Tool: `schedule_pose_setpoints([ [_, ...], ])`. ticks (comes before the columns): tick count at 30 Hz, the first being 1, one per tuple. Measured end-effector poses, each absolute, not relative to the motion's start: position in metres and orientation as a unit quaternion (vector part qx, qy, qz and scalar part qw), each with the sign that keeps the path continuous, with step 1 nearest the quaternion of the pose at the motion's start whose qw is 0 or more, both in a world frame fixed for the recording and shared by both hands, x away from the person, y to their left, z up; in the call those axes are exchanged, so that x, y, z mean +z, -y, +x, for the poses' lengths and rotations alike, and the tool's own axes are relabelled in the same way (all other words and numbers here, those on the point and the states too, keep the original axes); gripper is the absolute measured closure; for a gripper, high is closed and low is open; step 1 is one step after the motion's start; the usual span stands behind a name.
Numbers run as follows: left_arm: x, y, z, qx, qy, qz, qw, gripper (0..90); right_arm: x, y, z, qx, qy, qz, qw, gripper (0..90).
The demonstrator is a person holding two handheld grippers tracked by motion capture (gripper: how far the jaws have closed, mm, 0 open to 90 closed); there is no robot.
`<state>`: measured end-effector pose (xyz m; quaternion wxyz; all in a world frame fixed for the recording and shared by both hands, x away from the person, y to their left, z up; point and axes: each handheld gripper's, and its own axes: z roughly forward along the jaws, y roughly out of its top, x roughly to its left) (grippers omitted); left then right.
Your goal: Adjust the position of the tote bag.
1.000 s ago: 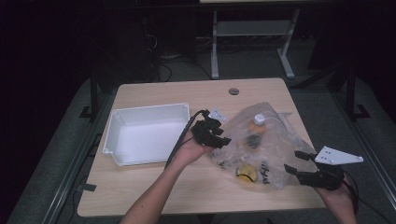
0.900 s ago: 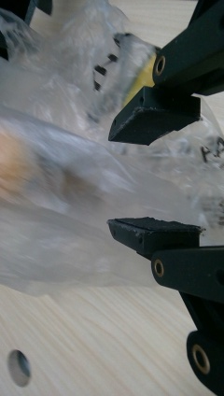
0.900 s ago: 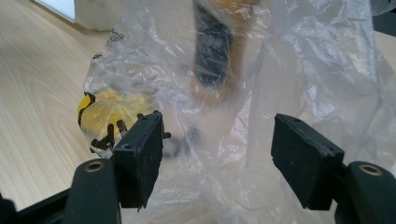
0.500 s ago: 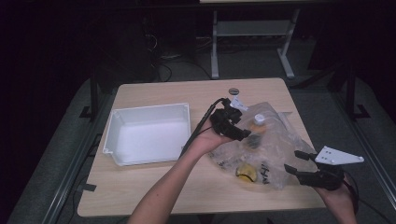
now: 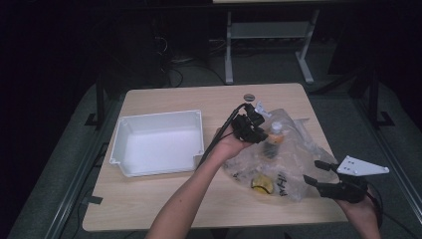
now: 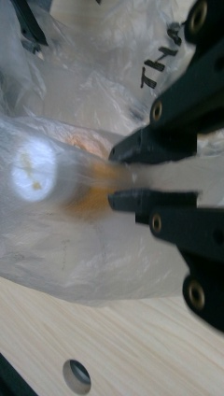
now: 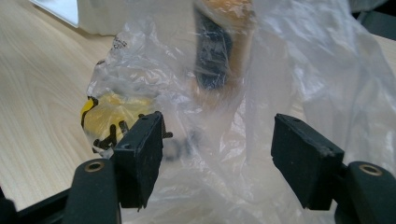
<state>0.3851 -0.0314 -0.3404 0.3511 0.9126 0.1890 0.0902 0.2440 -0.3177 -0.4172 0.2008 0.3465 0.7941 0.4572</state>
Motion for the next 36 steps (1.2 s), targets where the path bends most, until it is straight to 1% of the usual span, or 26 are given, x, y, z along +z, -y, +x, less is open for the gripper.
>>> schedule_pose_setpoints([
  [1,-0.342,0.030,0.385,0.094,-0.190,0.913,0.350,85.4,-0.417,0.317,0.244,0.456,-0.795,0.347,0.200,33.4],
  [2,-0.342,0.030,0.385,0.094,-0.190,0.913,0.350,88.0,-0.417,0.317,0.244,0.456,-0.795,0.347,0.199,33.4],
  [4,-0.345,0.027,0.385,0.097,-0.196,0.910,0.352,89.4,-0.417,0.316,0.244,0.455,-0.795,0.347,0.199,33.4],
  [12,-0.365,0.012,0.388,0.094,-0.229,0.904,0.349,89.8,-0.419,0.315,0.245,0.451,-0.799,0.345,0.197,33.5],
  [23,-0.401,-0.006,0.388,0.076,-0.267,0.899,0.338,89.9,-0.421,0.312,0.246,0.444,-0.805,0.343,0.191,33.5],
  [36,-0.425,-0.014,0.389,0.068,-0.281,0.904,0.314,90.0,-0.422,0.313,0.246,0.443,-0.805,0.345,0.191,33.5],
])
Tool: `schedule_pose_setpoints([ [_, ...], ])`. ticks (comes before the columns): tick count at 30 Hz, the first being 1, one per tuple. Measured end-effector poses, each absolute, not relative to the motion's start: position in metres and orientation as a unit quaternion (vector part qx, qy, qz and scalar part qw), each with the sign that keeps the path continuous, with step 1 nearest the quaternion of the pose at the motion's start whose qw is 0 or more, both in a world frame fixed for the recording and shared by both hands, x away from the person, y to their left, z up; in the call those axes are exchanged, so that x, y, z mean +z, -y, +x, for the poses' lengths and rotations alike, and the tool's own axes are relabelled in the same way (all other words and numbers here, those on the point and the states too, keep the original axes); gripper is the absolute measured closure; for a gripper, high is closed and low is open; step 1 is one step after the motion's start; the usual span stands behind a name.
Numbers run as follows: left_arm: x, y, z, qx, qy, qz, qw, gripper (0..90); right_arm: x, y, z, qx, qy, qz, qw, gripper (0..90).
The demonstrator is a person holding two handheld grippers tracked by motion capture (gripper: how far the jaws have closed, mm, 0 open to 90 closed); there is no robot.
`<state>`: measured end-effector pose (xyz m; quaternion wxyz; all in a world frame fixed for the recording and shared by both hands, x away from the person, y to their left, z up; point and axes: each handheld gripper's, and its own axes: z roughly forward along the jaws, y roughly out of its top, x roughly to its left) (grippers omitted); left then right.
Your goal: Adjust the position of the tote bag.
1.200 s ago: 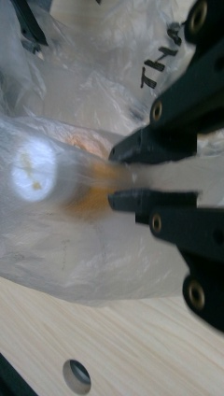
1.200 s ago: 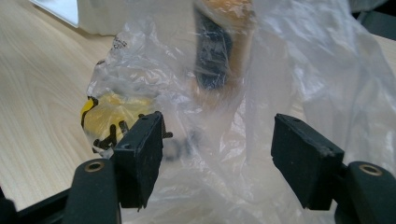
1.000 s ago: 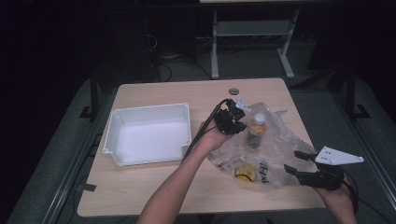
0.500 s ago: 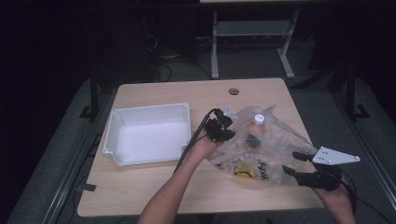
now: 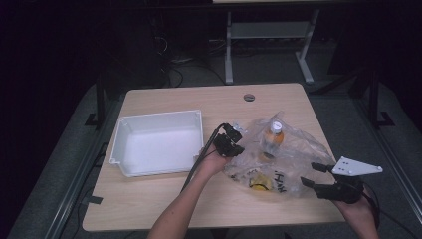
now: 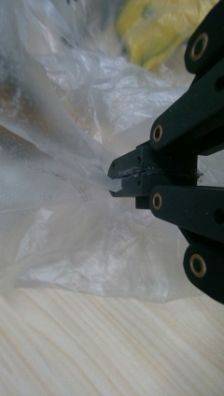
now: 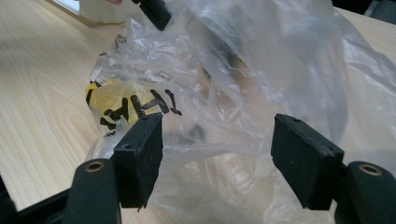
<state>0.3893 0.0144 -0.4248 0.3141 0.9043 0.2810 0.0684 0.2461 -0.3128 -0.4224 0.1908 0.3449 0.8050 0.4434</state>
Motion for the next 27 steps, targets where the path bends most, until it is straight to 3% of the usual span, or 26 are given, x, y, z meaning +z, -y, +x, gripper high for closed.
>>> schedule_pose_setpoints([
  [14,-0.4359,-0.0193,0.3940,0.067,-0.298,0.907,0.291,89.9,-0.4223,0.3146,0.2461,0.444,-0.803,0.347,0.191,33.8],
  [22,-0.4345,-0.0216,0.3941,0.071,-0.297,0.907,0.289,89.9,-0.4216,0.3109,0.2488,0.439,-0.809,0.345,0.185,43.3],
  [27,-0.4343,-0.0223,0.3943,0.069,-0.299,0.906,0.292,89.8,-0.4186,0.3126,0.2524,0.439,-0.804,0.353,0.189,54.0],
])
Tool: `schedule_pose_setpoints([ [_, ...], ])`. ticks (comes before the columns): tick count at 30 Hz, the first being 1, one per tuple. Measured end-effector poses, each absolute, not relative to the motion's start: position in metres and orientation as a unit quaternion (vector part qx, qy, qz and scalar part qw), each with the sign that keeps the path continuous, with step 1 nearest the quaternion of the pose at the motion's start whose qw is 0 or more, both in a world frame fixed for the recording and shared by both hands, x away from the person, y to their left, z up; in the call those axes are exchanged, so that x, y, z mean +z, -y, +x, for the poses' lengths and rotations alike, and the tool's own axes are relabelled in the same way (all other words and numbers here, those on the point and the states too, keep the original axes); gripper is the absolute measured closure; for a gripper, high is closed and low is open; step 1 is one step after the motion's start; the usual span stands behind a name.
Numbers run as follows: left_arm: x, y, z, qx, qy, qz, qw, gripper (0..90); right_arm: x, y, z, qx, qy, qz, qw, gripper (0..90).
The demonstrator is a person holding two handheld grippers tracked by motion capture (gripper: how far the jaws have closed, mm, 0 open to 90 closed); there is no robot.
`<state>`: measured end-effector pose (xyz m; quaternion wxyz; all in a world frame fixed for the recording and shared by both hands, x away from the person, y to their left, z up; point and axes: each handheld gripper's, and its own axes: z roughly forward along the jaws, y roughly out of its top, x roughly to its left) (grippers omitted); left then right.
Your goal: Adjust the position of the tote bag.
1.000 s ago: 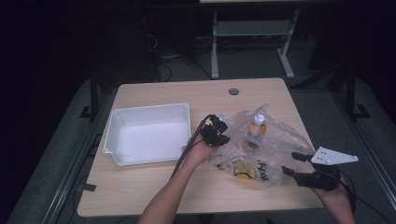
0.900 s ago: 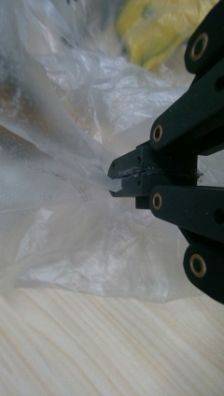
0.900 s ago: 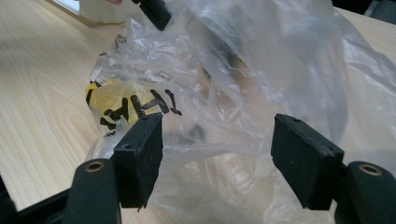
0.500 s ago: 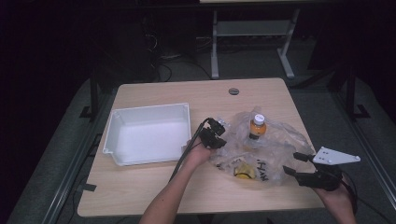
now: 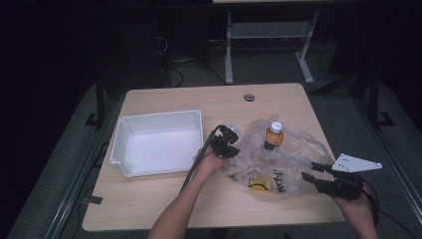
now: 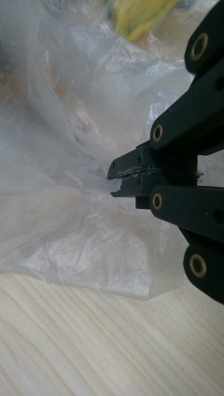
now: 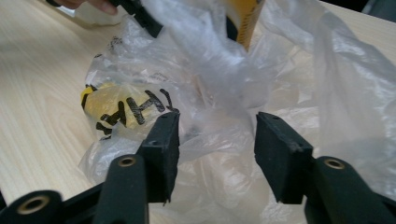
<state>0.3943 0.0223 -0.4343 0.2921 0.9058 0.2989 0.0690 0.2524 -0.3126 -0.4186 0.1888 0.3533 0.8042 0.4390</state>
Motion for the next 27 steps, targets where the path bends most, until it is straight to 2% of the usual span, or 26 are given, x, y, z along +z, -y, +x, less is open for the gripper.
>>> schedule_pose_setpoints([
  [3,-0.434,-0.021,0.393,0.068,-0.298,0.905,0.295,89.8,-0.418,0.313,0.254,0.439,-0.803,0.358,0.186,59.0],
  [4,-0.433,-0.021,0.393,0.066,-0.294,0.906,0.298,89.8,-0.417,0.313,0.256,0.441,-0.801,0.362,0.182,64.6],
  [11,-0.428,-0.025,0.393,0.067,-0.298,0.903,0.301,89.0,-0.412,0.310,0.259,0.444,-0.803,0.359,0.173,74.2],
  [14,-0.424,-0.028,0.392,0.069,-0.295,0.904,0.302,85.7,-0.411,0.306,0.261,0.440,-0.808,0.355,0.165,80.5],
  [27,-0.398,-0.043,0.384,0.073,-0.281,0.899,0.329,68.0,-0.399,0.291,0.260,0.451,-0.820,0.320,0.148,89.4],
])
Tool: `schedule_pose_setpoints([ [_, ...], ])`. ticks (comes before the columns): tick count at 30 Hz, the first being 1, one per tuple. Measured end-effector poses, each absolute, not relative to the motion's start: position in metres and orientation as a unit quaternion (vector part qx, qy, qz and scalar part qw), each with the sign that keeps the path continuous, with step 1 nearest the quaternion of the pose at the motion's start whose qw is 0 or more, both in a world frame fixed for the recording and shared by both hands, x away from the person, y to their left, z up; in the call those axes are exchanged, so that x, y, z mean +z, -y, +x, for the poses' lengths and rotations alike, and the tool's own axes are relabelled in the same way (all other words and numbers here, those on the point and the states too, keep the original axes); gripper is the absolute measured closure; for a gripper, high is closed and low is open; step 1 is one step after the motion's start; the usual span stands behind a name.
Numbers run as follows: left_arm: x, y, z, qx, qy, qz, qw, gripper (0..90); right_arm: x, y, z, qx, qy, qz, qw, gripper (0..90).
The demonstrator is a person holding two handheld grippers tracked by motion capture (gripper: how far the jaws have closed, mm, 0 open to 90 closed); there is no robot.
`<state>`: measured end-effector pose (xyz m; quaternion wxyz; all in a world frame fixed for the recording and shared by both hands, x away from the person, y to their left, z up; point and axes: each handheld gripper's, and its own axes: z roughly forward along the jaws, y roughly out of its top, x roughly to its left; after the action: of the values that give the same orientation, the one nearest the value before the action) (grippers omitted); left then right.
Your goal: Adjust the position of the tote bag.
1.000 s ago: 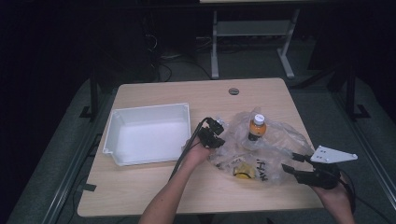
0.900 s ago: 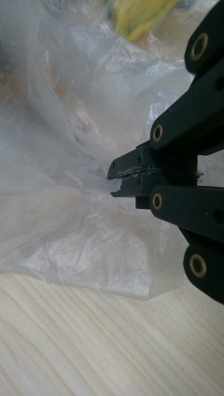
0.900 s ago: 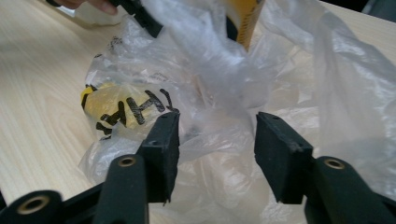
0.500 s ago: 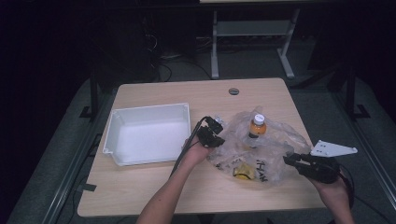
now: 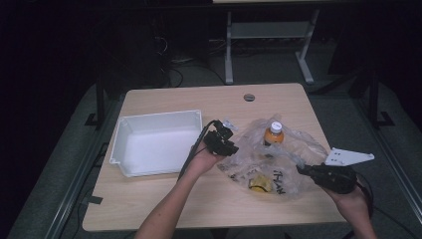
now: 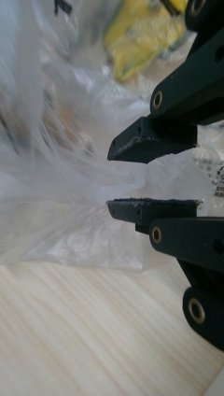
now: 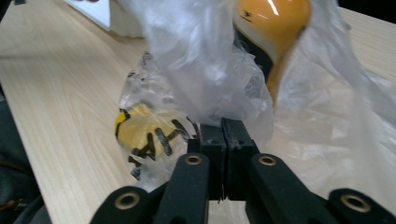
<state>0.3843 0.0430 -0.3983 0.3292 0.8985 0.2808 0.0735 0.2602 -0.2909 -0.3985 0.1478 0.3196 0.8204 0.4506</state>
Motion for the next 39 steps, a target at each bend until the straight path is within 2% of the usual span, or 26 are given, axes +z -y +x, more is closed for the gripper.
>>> schedule_pose_setpoints([
  [7,-0.382,-0.052,0.377,0.074,-0.262,0.898,0.346,63.1,-0.395,0.276,0.265,0.437,-0.837,0.300,0.139,89.8],
  [27,-0.369,-0.061,0.365,0.064,-0.241,0.890,0.382,56.2,-0.385,0.222,0.294,0.427,-0.858,0.251,0.139,89.7],
  [39,-0.362,-0.062,0.358,0.048,-0.227,0.884,0.406,44.3,-0.399,0.198,0.307,0.414,-0.865,0.250,0.130,89.7],
])
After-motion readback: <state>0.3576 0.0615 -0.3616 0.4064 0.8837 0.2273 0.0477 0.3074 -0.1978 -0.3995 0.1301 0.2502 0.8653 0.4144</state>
